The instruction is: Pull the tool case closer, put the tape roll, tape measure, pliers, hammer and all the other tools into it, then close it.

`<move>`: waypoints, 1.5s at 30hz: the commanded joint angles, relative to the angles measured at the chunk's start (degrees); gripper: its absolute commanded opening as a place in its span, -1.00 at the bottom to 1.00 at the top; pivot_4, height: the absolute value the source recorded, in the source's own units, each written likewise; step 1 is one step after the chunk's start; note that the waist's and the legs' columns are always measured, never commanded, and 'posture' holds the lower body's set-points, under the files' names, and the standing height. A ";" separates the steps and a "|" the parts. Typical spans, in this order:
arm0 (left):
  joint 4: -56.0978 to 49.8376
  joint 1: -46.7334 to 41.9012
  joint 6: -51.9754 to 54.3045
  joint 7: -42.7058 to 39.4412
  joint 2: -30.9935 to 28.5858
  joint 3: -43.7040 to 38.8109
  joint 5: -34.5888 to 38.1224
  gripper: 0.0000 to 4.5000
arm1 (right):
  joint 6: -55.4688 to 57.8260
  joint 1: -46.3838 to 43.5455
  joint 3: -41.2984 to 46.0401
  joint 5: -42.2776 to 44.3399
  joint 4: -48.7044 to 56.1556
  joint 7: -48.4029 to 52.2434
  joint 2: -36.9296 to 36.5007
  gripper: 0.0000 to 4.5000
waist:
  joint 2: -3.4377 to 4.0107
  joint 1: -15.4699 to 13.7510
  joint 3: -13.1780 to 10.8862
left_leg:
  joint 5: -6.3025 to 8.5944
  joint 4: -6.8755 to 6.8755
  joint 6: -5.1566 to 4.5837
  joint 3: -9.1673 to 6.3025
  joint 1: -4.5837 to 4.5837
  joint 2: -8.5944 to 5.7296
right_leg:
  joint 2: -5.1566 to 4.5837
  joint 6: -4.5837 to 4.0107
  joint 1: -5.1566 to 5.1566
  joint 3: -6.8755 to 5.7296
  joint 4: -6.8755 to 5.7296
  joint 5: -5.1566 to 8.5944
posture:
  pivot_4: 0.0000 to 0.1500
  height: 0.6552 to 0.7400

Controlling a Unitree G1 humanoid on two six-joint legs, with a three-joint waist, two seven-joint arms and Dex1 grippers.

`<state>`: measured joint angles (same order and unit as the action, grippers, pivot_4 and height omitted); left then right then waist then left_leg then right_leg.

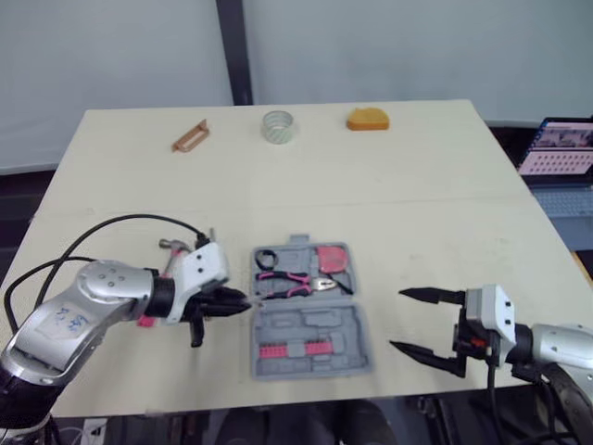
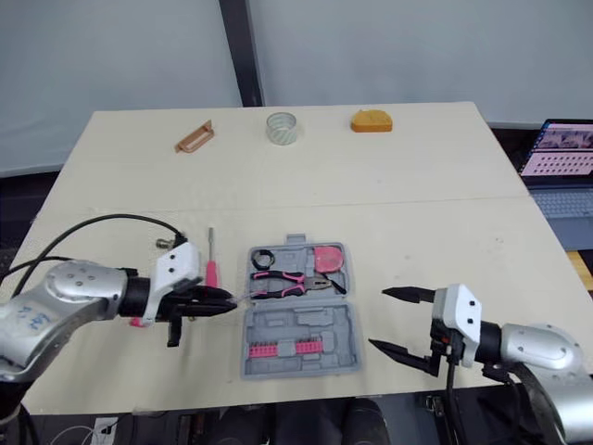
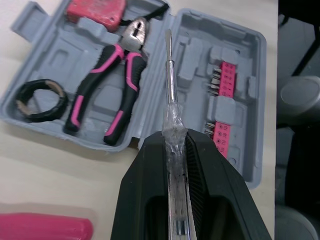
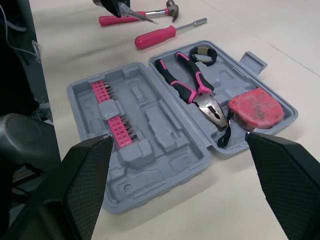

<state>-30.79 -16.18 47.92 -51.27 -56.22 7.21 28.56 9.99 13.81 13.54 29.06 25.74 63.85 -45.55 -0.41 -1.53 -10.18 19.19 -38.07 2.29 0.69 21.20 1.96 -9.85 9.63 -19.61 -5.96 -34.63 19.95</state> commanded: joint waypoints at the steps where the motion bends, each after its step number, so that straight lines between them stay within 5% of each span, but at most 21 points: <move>1: -1.93 -3.56 1.03 -0.30 1.37 4.77 -1.95 -0.99 | -1.04 0.18 1.38 0.97 2.18 0.66 -0.64 1.00 | 0.00 -0.01 0.00 | 0.00 0.00 0.00 0.00 0.00 0.00 | 0.00 0.00 0.00 0.00 0.00 0.00 | 1.00 1.00; 17: 3.61 -20.68 6.09 -1.48 7.52 25.96 -15.77 -0.99 | -1.80 -1.82 -0.62 -1.94 -0.25 0.10 -0.26 1.00 | -0.04 -0.13 -0.02 | -0.01 -0.07 -0.03 -0.01 0.05 -0.02 | 0.00 0.00 0.01 -0.01 0.00 0.00 | 1.00 1.00; 45: 8.13 -29.11 13.59 0.46 18.83 36.68 -24.95 -0.99 | -2.15 -0.65 -0.83 -3.48 -0.07 -2.85 0.61 1.00 | -0.06 -0.38 -0.03 | -0.02 -0.14 -0.05 -0.03 0.06 -0.02 | 0.00 0.00 0.02 -0.01 -0.05 0.00 | 1.00 1.00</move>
<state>-21.62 -44.46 61.06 -50.33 -37.34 43.68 4.23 8.77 12.81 11.62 25.17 24.38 61.61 -45.19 -0.47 -1.91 -10.21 19.16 -38.21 2.24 0.66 21.26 1.94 -9.85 9.63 -19.59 -5.98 -34.69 19.95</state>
